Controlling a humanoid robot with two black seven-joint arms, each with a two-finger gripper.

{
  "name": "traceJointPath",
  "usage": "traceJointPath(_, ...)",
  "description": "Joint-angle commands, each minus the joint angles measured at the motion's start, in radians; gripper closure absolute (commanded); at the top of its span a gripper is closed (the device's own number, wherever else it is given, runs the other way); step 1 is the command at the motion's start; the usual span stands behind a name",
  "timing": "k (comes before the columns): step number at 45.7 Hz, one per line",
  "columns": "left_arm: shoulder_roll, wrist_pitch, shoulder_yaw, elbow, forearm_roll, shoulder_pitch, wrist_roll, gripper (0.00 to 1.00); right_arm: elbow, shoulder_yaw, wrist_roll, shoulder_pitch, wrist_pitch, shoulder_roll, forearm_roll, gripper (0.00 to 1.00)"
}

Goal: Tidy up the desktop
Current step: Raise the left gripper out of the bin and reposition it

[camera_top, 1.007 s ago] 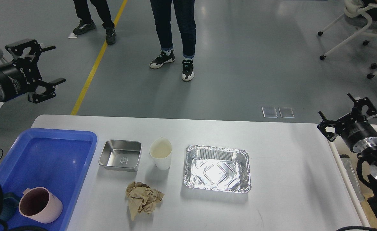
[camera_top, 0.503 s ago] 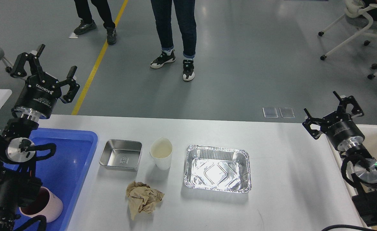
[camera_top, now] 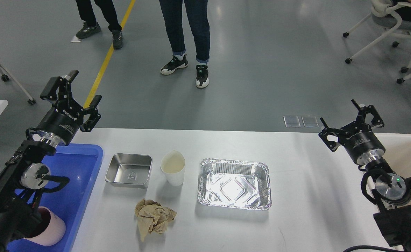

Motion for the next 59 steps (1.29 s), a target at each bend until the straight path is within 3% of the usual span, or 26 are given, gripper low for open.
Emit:
traceJointPath(1, 0.160, -0.002, 0.109, -0.024, -0.001, 0.045, 0.032, 0.03, 0.002, 0.001, 0.000, -0.002, 0.004, -0.008, 0.000, 0.00)
traceJointPath(6, 0.317, -0.025, 0.195, -0.055, -0.004, 0.108, 0.029, 0.03, 0.000, 0.003, 0.000, -0.002, 0.004, -0.022, 0.002, 0.00)
traceJointPath(16, 0.695, -0.044, 0.373, -0.233, -0.018, 0.246, 0.031, 0.03, 0.000, 0.003, 0.000, -0.002, 0.006, -0.014, 0.002, 0.00)
traceJointPath(23, 0.949, -0.051, 0.380, -0.403, -0.024, 0.341, 0.017, 0.03, 0.000, 0.003, 0.000, 0.001, 0.006, -0.013, 0.002, 0.00)
traceJointPath(34, 1.263, -0.103, 0.422, -0.492, -0.025, 0.365, 0.014, 0.03, 0.000, 0.011, 0.002, 0.007, 0.007, -0.022, 0.003, 0.00)
traceJointPath(50, 1.435, -0.206, 0.433, -0.480, -0.038, 0.359, -0.027, 0.03, -0.007, 0.015, 0.002, 0.010, 0.027, -0.034, 0.003, 0.00)
traceJointPath(59, 1.440, -0.214, 0.433, -0.477, -0.038, 0.352, 0.003, 0.03, -0.007, 0.014, 0.002, 0.012, 0.029, -0.033, 0.003, 0.00)
